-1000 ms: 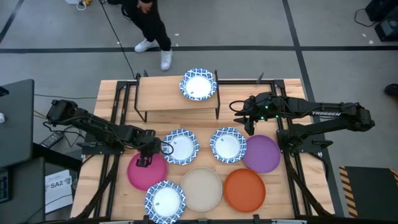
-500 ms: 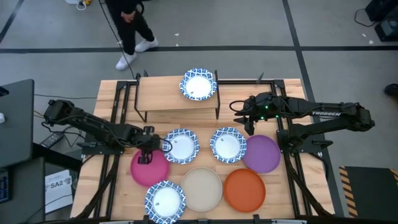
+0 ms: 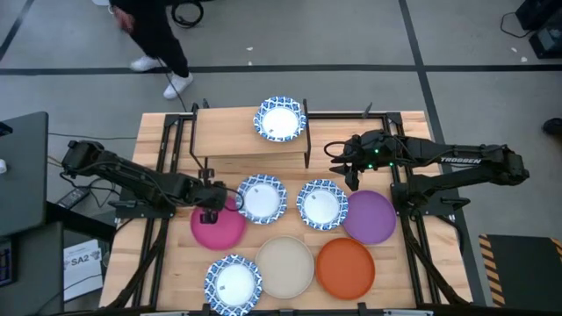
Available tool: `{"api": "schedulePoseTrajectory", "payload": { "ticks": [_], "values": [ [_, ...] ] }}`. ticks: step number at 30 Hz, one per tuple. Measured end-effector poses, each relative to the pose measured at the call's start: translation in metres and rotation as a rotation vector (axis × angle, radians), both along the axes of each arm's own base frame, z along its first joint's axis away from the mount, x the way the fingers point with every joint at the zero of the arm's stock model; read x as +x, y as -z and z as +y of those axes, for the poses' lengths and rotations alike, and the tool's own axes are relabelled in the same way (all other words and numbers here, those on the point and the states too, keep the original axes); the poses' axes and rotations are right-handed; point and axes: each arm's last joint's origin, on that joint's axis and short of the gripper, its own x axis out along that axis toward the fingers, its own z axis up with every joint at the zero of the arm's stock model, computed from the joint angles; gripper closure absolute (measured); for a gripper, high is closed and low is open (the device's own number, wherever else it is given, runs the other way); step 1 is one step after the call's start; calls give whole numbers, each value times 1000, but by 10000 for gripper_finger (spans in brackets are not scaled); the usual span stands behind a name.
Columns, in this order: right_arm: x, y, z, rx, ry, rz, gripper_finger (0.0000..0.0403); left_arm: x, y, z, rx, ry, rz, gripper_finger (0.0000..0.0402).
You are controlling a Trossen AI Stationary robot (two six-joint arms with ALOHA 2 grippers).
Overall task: Place and stack plates onto a shelf
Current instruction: Put the pink plate on the shelf
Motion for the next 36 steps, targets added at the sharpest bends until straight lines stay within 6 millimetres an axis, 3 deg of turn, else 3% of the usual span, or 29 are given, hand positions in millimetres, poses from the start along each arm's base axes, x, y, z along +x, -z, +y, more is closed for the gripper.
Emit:
{"api": "schedulePoseTrajectory", "payload": {
  "ticks": [8,21,36],
  "values": [
    [0,0,0,0,0,0,254,0,-15,1,26,-96,12,353],
    [0,0,0,0,0,0,254,0,-15,3,42,-121,7,353],
    [0,0,0,0,0,0,254,1,-16,23,63,-240,0,364]
  ]
}}
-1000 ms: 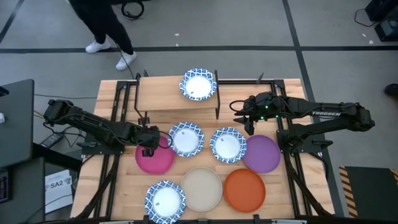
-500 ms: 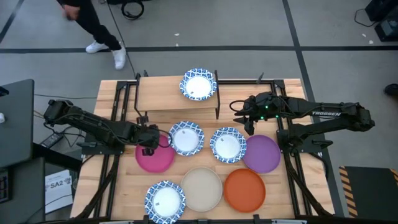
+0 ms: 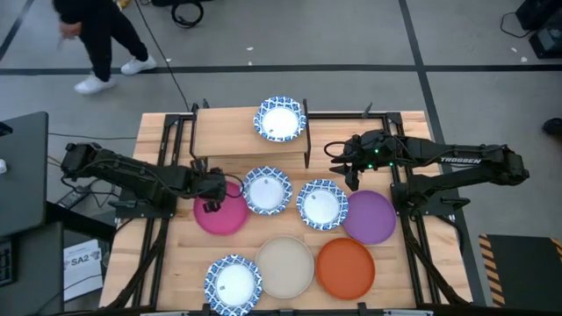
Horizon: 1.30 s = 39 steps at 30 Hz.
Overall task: Place and stack plates onto a shelf
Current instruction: Put the pink plate on the shelf
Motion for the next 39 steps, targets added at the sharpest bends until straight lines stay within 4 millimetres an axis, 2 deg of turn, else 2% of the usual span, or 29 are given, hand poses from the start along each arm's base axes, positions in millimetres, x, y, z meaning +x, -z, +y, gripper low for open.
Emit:
{"api": "schedulePoseTrajectory", "payload": {
  "ticks": [8,13,23,32,39],
  "values": [
    [0,0,0,0,0,0,254,1,-4,6,13,-36,-4,365],
    [0,0,0,0,0,0,254,3,-19,6,3,-32,18,366],
    [0,0,0,0,0,0,254,-4,-76,5,-16,-47,139,374],
    [0,0,0,0,0,0,254,-3,-138,4,-77,-32,40,385],
    [0,0,0,0,0,0,254,-4,-182,7,-41,70,-58,385]
  ]
}}
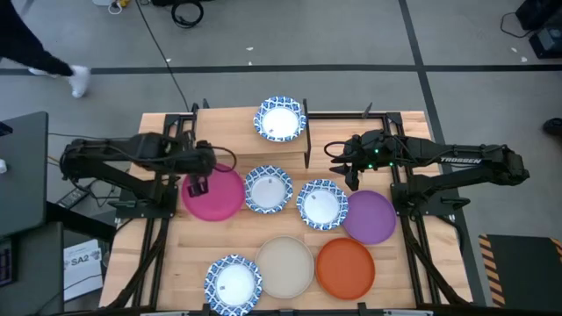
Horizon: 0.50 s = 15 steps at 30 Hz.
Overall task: Place and stack plates onto a shelf
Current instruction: Put the pink plate on the shelf
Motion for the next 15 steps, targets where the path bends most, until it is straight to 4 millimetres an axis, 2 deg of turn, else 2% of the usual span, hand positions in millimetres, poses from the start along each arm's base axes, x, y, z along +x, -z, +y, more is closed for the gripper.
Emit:
{"api": "schedulePoseTrajectory", "payload": {
  "ticks": [7,15],
  "values": [
    [0,0,0,0,0,0,254,-5,-30,21,49,-37,-80,385],
    [0,0,0,0,0,0,254,-7,-37,60,116,-144,-94,385]
  ]
}}
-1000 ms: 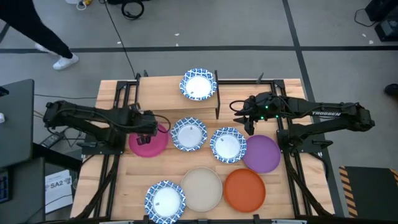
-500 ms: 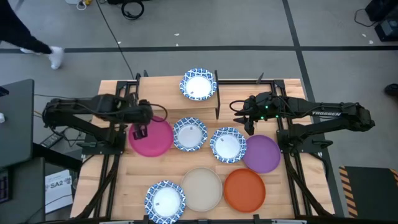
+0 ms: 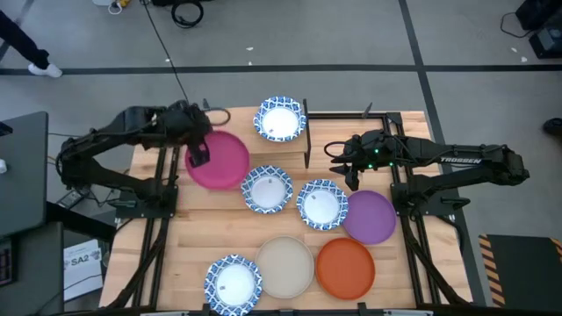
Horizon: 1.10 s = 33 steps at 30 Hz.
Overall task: Place and stack plates onto a shelf
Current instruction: Put the pink plate on the shelf
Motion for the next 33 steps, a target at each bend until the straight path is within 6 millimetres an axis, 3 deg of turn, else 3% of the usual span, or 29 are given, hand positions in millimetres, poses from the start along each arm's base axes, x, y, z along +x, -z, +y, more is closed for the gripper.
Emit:
{"api": "schedulePoseTrajectory", "payload": {
  "ticks": [17,33],
  "values": [
    [0,0,0,0,0,0,254,-14,-9,86,59,-223,-174,385],
    [0,0,0,-6,-3,1,254,-3,45,166,-174,-324,-72,383]
  ]
}}
